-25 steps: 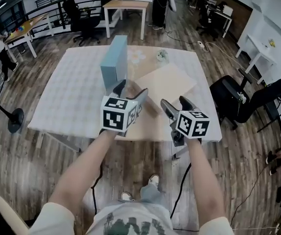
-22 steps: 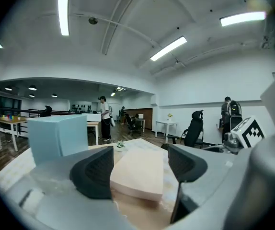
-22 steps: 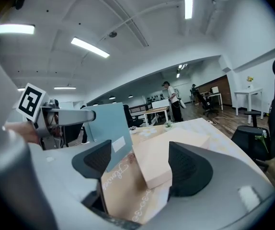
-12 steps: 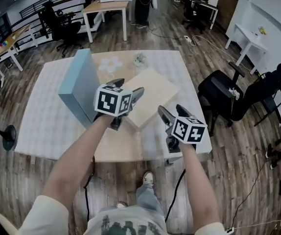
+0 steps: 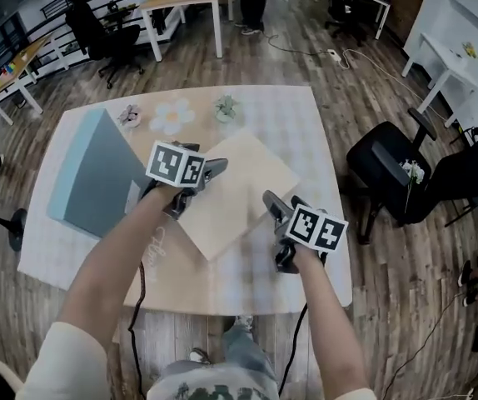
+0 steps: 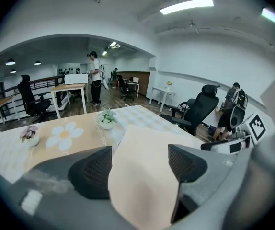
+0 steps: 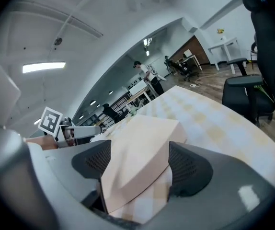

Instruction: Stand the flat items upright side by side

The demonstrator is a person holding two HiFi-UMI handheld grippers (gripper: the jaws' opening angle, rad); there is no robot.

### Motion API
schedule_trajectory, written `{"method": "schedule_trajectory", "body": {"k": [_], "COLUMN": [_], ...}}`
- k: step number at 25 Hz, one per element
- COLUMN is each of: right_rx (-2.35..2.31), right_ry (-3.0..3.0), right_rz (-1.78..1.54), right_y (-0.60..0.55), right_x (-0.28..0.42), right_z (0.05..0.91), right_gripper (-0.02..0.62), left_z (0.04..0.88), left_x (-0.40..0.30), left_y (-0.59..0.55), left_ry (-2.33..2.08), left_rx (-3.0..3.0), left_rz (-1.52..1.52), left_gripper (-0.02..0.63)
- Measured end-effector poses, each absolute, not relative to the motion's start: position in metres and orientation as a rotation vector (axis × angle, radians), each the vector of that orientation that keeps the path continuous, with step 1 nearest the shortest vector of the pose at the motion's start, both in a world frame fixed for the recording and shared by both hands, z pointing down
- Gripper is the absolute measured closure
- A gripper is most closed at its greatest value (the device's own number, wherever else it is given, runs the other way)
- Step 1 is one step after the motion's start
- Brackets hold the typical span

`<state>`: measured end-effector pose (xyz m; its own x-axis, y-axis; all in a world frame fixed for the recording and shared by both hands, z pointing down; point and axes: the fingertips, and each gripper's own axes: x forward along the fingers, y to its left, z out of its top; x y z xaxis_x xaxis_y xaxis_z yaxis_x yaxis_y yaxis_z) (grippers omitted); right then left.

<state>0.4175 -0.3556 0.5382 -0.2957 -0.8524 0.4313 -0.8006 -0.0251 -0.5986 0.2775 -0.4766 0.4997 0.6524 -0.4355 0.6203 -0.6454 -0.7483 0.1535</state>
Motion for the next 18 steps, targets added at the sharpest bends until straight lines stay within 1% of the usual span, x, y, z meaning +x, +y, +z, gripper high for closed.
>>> {"method": "schedule_trajectory", "body": {"k": [8,13,16,17,18], "right_rx": [-1.814,-1.776,-1.809,-1.818,-1.824], "right_ry": [1.917,1.851,1.792,1.783,1.781], "right_rz": [-1.525,-1.628,-1.671,-1.675,-1.677], "right_y": [-0.380,-0.393,-0.396,-0.396,-0.397], "right_x": [0.437,0.441,0.443,0.443,0.442], "right_z": [0.579,0.594,0.602,0.603,0.604], "right_gripper": [0.207,0.206,0.212,0.228,0.229], "left_z": [0.558,0.574,0.578,0.579,0.580], "left_x": [0.276,0.282,0.289,0.291,0.291], "left_y": [-0.518,-0.525,-0.523,-0.521,-0.520], "left_ry": [-0.800,-0.638,-0.542,-0.520,-0.503], "left_rx": [2.404,2.395,2.364,2.354,2.348], "left_rz": [0.977,1.024,1.009,1.006,1.007], "left_gripper": [0.206,0.197,0.198,0.209,0.225]}}
